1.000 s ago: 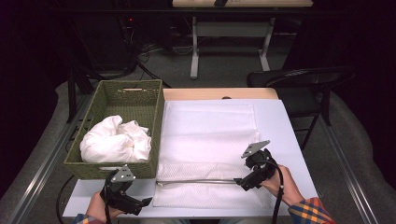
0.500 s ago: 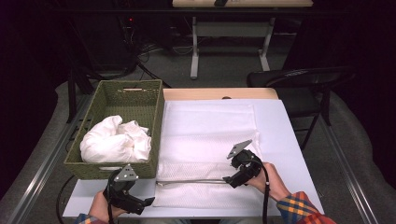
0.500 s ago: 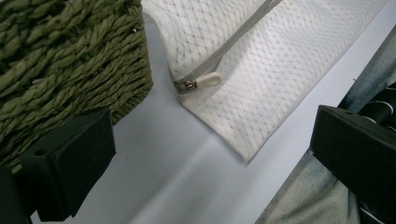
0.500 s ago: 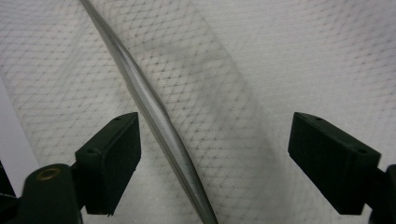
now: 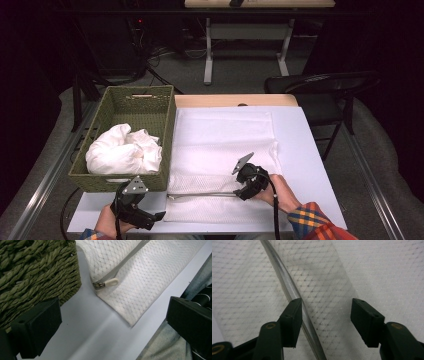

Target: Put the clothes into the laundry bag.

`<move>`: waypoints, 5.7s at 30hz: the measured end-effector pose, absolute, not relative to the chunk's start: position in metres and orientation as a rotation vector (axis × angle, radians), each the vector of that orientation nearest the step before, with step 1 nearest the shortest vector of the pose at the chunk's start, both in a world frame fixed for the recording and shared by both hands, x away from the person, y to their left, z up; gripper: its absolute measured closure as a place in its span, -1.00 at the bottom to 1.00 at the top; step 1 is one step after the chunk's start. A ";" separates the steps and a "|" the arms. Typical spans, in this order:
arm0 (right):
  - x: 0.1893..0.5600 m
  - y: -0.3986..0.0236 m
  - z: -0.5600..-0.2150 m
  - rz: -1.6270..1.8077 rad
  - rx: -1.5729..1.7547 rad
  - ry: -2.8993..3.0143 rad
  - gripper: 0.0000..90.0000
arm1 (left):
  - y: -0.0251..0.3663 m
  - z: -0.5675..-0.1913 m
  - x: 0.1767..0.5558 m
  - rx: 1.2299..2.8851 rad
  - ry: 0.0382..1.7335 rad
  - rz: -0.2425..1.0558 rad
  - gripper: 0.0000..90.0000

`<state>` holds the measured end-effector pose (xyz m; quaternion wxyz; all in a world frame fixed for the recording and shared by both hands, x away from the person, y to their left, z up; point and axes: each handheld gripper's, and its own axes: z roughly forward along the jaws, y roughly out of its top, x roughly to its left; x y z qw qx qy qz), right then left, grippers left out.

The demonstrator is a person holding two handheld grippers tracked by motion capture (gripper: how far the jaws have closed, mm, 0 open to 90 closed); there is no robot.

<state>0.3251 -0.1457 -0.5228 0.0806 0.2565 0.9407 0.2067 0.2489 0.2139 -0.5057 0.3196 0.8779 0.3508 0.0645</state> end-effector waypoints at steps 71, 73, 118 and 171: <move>0.356 -0.137 -0.522 0.607 0.808 2.829 0.93 | 0.213 -0.506 0.248 2.315 0.900 0.159 -1.00; 0.356 -0.138 -0.518 0.632 0.821 2.809 0.93 | 0.213 -0.506 0.248 2.317 0.904 0.157 -1.00; 0.344 -0.149 -0.438 0.976 0.788 2.494 0.98 | 0.210 -0.506 0.247 2.315 0.854 0.135 -1.00; 0.350 -0.152 -0.454 0.902 0.803 2.552 0.97 | 0.270 -0.373 0.316 2.487 0.623 0.400 -1.00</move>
